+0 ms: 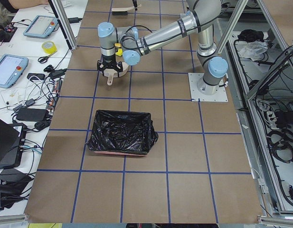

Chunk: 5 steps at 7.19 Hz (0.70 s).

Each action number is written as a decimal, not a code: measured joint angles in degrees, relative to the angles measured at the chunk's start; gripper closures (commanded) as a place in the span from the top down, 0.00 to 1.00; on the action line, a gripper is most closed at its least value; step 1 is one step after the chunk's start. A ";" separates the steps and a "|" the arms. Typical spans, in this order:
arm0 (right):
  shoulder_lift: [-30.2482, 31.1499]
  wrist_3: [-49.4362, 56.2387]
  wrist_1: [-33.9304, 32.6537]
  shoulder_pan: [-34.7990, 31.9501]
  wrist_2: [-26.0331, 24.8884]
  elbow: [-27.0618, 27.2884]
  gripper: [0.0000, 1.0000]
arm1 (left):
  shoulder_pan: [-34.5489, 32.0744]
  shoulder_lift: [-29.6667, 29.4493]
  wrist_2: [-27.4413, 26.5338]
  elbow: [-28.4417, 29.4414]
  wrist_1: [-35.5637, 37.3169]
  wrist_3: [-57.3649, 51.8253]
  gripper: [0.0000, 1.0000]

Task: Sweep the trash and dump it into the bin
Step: 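Grasp the dustpan handle with left gripper while right gripper grasps brush handle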

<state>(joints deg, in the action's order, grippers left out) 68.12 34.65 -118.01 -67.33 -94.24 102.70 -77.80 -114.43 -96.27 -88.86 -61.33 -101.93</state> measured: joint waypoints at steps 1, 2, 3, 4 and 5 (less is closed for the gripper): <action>0.12 -0.04 0.12 0.00 -0.02 -0.03 0.64 | -0.04 -0.36 -0.01 -0.09 0.35 -0.18 1.00; 0.18 -0.08 0.26 0.00 0.00 -0.03 0.46 | -0.06 -0.86 0.03 0.00 0.54 -0.28 1.00; 0.17 -0.10 0.38 0.00 0.01 -0.04 0.24 | -0.06 -1.35 0.22 0.08 0.89 -0.27 0.97; 0.19 -0.11 0.45 0.00 0.04 -0.04 0.00 | -0.02 -1.86 0.97 0.13 1.43 -0.15 0.97; 0.22 -0.11 0.49 0.00 0.14 -0.07 0.00 | 0.03 -2.66 2.11 0.16 2.05 0.05 0.94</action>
<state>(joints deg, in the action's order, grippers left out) 68.34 34.54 -117.52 -67.33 -94.10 102.63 -77.77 -117.09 -94.16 -88.70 -59.28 -101.88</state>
